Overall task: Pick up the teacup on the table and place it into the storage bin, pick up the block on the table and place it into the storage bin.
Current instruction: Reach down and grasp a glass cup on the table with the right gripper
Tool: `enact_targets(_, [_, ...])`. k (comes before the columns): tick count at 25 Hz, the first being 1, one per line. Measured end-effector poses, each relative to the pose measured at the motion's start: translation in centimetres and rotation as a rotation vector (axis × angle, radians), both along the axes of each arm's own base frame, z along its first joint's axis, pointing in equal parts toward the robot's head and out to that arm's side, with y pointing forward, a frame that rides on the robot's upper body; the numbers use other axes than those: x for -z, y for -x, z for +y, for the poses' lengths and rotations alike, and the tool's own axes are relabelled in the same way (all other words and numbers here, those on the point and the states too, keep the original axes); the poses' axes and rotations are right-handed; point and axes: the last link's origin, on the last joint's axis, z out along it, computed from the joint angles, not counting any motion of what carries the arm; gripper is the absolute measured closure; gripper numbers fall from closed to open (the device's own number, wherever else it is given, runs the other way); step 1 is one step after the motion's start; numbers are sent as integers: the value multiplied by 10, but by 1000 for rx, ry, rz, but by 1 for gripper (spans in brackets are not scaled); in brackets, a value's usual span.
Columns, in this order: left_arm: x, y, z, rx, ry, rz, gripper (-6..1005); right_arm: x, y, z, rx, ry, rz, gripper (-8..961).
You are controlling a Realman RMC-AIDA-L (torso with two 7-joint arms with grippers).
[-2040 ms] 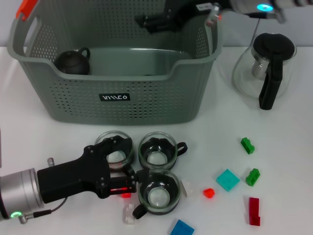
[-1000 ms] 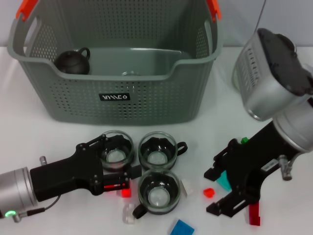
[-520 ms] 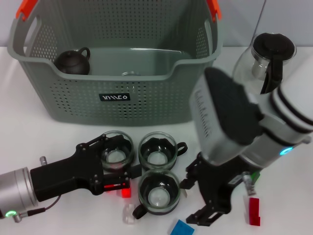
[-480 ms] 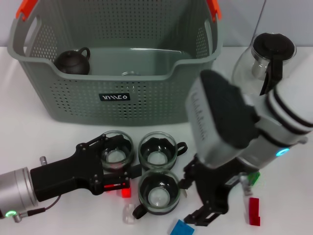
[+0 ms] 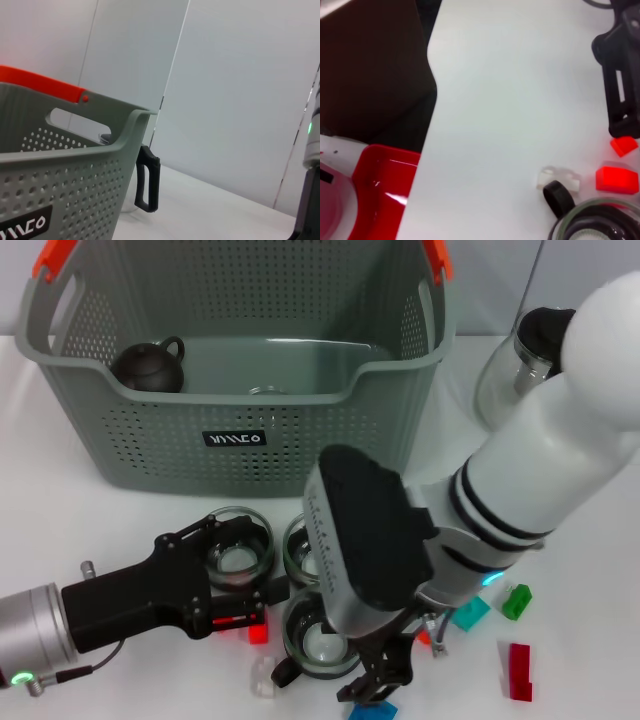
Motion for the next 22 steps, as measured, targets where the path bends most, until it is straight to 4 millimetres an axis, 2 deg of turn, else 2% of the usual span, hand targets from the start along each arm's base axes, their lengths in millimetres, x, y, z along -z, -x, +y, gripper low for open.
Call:
enact_targets(10, [0, 1, -1, -10, -5, -2, 49, 24, -9, 3, -41, -37, -9, 262])
enact_targets(22, [0, 2, -1, -9, -4, 1, 49, 34, -15, 5, -66, -66, 1, 271])
